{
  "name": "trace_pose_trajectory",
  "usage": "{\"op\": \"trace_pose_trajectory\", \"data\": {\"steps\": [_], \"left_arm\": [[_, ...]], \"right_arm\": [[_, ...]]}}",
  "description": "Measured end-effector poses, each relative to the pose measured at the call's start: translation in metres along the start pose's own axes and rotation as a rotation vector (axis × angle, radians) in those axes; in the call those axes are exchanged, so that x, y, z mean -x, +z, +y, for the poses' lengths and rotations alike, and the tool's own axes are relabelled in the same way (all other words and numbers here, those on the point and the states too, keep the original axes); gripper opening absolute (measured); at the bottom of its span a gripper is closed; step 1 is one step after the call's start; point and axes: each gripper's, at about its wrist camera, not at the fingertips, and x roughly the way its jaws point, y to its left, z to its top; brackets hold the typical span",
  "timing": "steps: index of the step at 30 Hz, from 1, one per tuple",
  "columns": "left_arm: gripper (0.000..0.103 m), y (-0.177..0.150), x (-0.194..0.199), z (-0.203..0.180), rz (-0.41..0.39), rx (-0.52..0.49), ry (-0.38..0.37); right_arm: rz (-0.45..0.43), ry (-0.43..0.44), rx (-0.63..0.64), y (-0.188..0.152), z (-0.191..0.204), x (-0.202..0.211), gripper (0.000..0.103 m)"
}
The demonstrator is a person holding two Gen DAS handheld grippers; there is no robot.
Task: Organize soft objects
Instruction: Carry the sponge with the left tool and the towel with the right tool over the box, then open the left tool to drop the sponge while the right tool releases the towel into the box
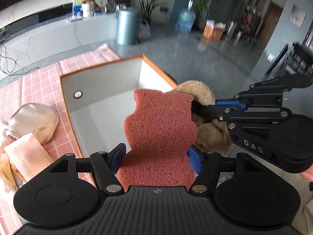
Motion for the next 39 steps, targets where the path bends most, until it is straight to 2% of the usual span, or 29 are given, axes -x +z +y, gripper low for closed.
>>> {"op": "trace_pose_trajectory", "data": {"steps": [3, 6, 15, 19, 25, 30, 39], "left_arm": [[0.078, 0.006, -0.018, -0.006, 0.073, -0.006, 0.025], [0.078, 0.002, -0.029, -0.012, 0.114, -0.033, 0.057], [0.079, 0.003, -0.061, -0.012, 0.240, -0.083, 0.088], [0.084, 0.002, -0.070, -0.015, 0.273, -0.116, 0.111], [0.091, -0.003, -0.075, -0.011, 0.279, -0.118, 0.103], [0.096, -0.003, -0.073, -0.001, 0.254, -0.080, 0.071], [0.096, -0.002, -0.044, 0.013, 0.173, -0.016, 0.066]], "right_arm": [[0.030, 0.026, -0.033, -0.007, -0.005, -0.012, 0.002], [0.053, 0.050, -0.051, -0.010, -0.007, -0.027, 0.002], [0.121, 0.109, -0.079, -0.022, -0.011, -0.059, 0.002], [0.133, 0.126, -0.081, -0.026, -0.010, -0.066, 0.002], [0.147, 0.131, -0.079, -0.027, -0.006, -0.072, 0.002], [0.158, 0.116, -0.077, -0.028, -0.006, -0.074, 0.003], [0.181, 0.136, -0.098, -0.029, -0.006, -0.076, 0.003]]}}
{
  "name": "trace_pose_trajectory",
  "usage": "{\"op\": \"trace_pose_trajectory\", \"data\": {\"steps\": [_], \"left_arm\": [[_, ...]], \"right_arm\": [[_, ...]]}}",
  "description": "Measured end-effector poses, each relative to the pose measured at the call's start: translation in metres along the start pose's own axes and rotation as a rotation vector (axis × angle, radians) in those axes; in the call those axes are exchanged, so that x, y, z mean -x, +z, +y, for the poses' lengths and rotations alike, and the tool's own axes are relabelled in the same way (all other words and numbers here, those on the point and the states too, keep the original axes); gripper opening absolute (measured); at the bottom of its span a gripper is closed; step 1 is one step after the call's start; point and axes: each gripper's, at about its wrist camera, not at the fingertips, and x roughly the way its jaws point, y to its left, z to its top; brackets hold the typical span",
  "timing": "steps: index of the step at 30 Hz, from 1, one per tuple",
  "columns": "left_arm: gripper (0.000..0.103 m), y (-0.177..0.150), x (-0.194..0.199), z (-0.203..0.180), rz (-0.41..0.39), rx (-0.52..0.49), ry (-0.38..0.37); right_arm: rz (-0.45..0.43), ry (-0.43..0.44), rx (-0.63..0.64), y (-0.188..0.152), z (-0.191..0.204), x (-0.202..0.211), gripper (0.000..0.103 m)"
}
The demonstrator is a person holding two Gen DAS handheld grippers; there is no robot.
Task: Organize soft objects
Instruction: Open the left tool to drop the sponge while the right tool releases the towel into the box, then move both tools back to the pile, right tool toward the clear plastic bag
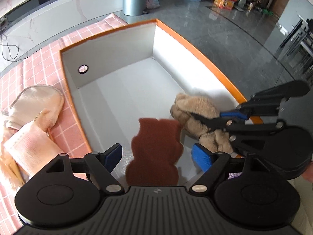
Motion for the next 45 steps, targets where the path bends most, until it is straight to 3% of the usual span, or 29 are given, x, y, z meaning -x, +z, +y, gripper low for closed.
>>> {"op": "trace_pose_trajectory", "data": {"steps": [10, 15, 18, 21, 23, 26, 30, 36, 40, 45], "left_arm": [[0.096, -0.006, 0.028, 0.014, -0.078, 0.044, -0.022], [0.096, -0.014, 0.037, 0.016, -0.100, 0.045, -0.032], [0.096, -0.018, 0.042, 0.019, -0.121, 0.054, -0.045], [0.096, -0.021, 0.050, 0.024, -0.147, 0.071, -0.065], [0.096, -0.025, 0.055, 0.027, -0.168, 0.083, -0.077], [0.096, -0.031, 0.064, 0.032, -0.200, 0.100, -0.088], [0.096, -0.039, 0.076, 0.042, -0.241, 0.130, -0.087], [0.096, -0.059, 0.097, 0.062, -0.351, 0.180, -0.083], [0.096, -0.074, 0.108, 0.079, -0.416, 0.211, -0.045], [0.095, -0.091, 0.114, 0.101, -0.422, 0.280, 0.022]], "right_arm": [[0.087, -0.005, 0.052, -0.001, 0.027, -0.023, 0.005], [0.098, -0.003, 0.043, 0.001, 0.032, -0.023, 0.019], [0.086, -0.017, 0.052, 0.002, 0.036, -0.016, 0.037], [0.060, -0.037, 0.068, 0.002, 0.041, -0.005, 0.040], [0.039, -0.052, 0.077, 0.003, 0.043, 0.004, 0.050], [-0.011, -0.085, 0.088, 0.004, 0.048, 0.020, 0.057], [-0.102, -0.122, 0.088, 0.005, 0.059, 0.040, 0.060], [-0.240, -0.100, 0.074, 0.004, 0.083, 0.061, 0.061], [-0.311, -0.080, 0.078, 0.005, 0.103, 0.068, 0.061], [-0.361, -0.060, 0.073, 0.011, 0.129, 0.068, 0.061]]}}
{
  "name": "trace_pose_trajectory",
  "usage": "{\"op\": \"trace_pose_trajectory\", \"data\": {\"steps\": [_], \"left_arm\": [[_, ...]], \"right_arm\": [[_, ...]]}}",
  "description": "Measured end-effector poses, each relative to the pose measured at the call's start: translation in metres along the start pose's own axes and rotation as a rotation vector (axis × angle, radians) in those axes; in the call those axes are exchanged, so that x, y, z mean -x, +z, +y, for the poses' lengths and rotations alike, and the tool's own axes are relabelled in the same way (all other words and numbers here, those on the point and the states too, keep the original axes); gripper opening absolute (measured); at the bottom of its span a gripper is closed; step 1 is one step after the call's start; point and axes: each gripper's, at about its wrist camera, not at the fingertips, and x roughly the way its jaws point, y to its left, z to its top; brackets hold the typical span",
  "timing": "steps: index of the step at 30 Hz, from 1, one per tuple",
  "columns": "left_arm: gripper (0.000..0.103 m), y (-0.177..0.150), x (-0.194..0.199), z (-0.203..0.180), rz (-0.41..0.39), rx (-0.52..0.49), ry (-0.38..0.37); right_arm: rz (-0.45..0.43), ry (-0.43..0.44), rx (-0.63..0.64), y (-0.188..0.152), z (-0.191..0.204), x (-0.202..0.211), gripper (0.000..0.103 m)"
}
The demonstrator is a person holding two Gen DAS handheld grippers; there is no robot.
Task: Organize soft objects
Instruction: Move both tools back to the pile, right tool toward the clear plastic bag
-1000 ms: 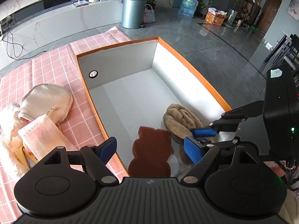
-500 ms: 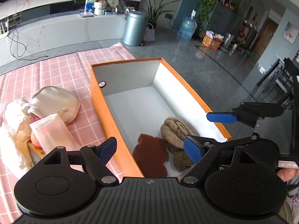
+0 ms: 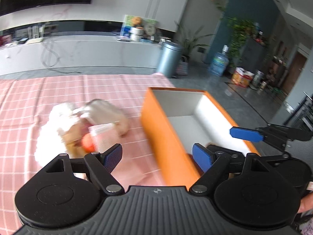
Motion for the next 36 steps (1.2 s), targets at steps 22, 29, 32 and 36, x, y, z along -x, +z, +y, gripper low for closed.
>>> {"op": "trace_pose_trajectory", "data": {"steps": [22, 29, 32, 36], "left_arm": [[0.090, -0.063, 0.017, 0.113, -0.051, 0.142, 0.132], [0.090, -0.064, 0.001, 0.130, -0.058, 0.210, 0.144], [0.091, -0.057, -0.011, 0.133, -0.062, 0.237, 0.148], [0.091, -0.046, -0.031, 0.136, -0.051, 0.259, 0.173]], "right_arm": [[0.002, 0.100, 0.057, -0.011, 0.111, -0.055, 0.068], [0.062, 0.109, 0.060, -0.015, 0.119, -0.086, 0.068], [0.071, 0.094, 0.039, -0.011, 0.118, -0.099, 0.068], [0.090, 0.084, -0.007, -0.004, 0.116, -0.121, 0.068]]}}
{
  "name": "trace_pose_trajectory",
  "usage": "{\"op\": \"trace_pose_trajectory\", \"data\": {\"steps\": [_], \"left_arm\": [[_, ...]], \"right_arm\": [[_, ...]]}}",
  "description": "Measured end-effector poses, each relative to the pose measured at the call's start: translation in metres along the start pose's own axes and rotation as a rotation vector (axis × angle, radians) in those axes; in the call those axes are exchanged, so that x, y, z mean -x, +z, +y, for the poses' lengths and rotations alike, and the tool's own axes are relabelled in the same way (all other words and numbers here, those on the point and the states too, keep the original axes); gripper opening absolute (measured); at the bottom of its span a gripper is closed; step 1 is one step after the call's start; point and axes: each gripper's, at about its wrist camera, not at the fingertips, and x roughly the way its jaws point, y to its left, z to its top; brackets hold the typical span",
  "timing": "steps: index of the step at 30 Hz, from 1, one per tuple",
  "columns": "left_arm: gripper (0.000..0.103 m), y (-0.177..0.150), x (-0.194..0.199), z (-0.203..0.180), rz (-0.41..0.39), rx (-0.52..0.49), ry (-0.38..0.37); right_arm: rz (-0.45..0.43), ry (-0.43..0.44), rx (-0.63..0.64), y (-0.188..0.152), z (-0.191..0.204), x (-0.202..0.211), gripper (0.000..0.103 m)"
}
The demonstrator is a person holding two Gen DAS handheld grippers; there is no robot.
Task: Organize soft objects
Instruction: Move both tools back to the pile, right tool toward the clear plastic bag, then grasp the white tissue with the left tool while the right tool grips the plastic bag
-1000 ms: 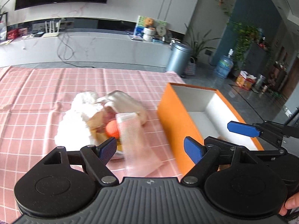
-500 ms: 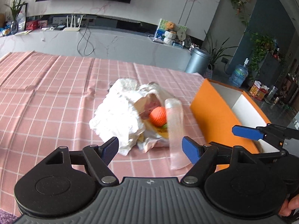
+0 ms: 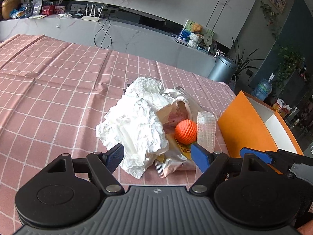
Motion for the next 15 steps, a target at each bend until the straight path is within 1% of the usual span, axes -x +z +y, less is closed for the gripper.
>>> {"op": "trace_pose_trajectory", "data": {"steps": [3, 8, 9, 10, 11, 12, 13, 14, 15], "left_arm": [[0.091, 0.007, -0.016, 0.003, 0.019, 0.036, 0.001], [0.090, 0.013, -0.037, 0.009, 0.029, 0.066, 0.033], [0.087, 0.014, -0.039, 0.012, 0.031, 0.073, 0.039], [0.080, 0.014, -0.041, 0.015, 0.032, 0.083, 0.039], [0.076, 0.015, -0.042, 0.018, 0.029, 0.095, 0.037], [0.068, 0.015, -0.042, 0.020, 0.030, 0.103, 0.031], [0.061, 0.015, -0.043, 0.022, 0.032, 0.107, 0.021], [0.056, 0.015, -0.043, 0.023, 0.036, 0.108, 0.014], [0.045, 0.014, -0.044, 0.023, 0.039, 0.108, 0.014]], "right_arm": [[0.016, -0.007, -0.038, 0.007, -0.005, -0.015, 0.068], [0.051, 0.005, -0.094, 0.012, -0.013, -0.038, 0.068], [0.060, 0.010, -0.101, 0.013, -0.014, -0.042, 0.068], [0.067, 0.012, -0.108, 0.012, -0.015, -0.045, 0.067], [0.076, 0.016, -0.117, 0.012, -0.017, -0.048, 0.067], [0.085, 0.023, -0.129, 0.011, -0.018, -0.051, 0.065], [0.093, 0.035, -0.142, 0.010, -0.019, -0.053, 0.059], [0.101, 0.048, -0.156, 0.009, -0.021, -0.055, 0.054], [0.109, 0.064, -0.167, 0.008, -0.021, -0.057, 0.053]]}}
